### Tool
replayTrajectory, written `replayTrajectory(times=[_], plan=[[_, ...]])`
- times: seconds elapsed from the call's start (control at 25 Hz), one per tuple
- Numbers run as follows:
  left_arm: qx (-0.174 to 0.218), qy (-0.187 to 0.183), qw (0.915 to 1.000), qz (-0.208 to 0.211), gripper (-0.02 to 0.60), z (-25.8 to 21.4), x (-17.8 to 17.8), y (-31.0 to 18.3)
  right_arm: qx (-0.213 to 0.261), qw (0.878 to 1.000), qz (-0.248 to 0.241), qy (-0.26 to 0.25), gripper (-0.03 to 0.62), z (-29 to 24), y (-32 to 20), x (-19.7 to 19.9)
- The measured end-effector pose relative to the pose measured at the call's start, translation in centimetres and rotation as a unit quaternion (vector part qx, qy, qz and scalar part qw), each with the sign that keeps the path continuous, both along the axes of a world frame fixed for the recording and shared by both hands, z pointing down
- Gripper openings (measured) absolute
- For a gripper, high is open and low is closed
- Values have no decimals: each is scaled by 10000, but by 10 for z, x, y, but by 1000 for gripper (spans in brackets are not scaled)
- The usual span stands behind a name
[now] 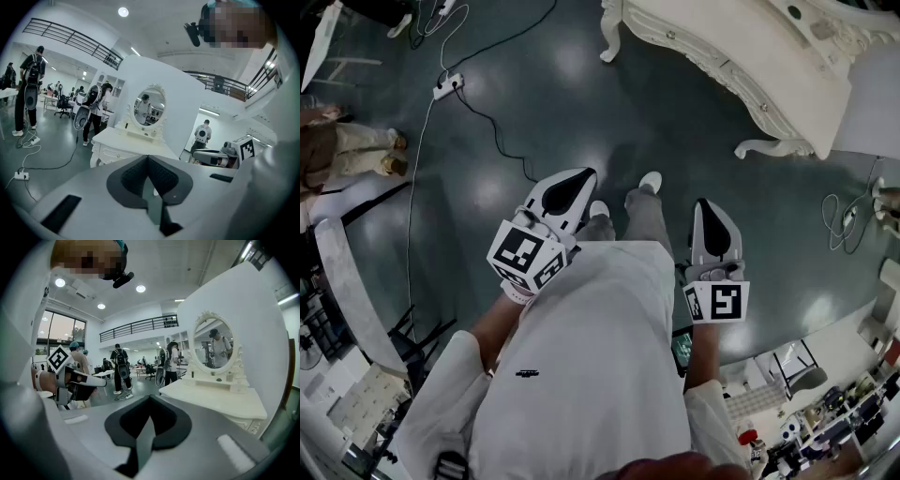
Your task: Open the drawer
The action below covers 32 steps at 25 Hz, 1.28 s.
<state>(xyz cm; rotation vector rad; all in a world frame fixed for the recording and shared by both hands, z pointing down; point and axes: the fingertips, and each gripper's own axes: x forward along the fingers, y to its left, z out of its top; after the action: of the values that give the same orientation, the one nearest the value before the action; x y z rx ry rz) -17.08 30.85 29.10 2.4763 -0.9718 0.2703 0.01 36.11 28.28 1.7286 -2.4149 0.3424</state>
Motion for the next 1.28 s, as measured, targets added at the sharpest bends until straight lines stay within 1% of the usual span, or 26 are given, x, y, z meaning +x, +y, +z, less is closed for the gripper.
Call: replayTrajectory(times=[0.2,0.32,0.44,0.64,0.92,1.12,1.28], plan=[[19,74,9999,-74,9,-14,2,22,147,9998,16,94,11,-25,24,-2],[19,100,9999,-113,9,-19,10,32,89,9999,-2,-105,11,-31,27,4],[61,64,9999,-138,9,-19,27,36,68,9987,28,-508,11,-32,28,24],[148,15,9995,-282,9,-26,54,40,126,9986,51,-519,11,-35,33,65],[255,-56,9986,-470,9,-31,92,36,315,9981,-202,-498,11,-38,19,96],[357,-89,9966,-733,9,-31,107,29,345,9969,-497,-510,11,-36,9,107],[404,-135,9954,-860,9,-28,120,29,320,9955,-743,-498,11,-33,7,116]])
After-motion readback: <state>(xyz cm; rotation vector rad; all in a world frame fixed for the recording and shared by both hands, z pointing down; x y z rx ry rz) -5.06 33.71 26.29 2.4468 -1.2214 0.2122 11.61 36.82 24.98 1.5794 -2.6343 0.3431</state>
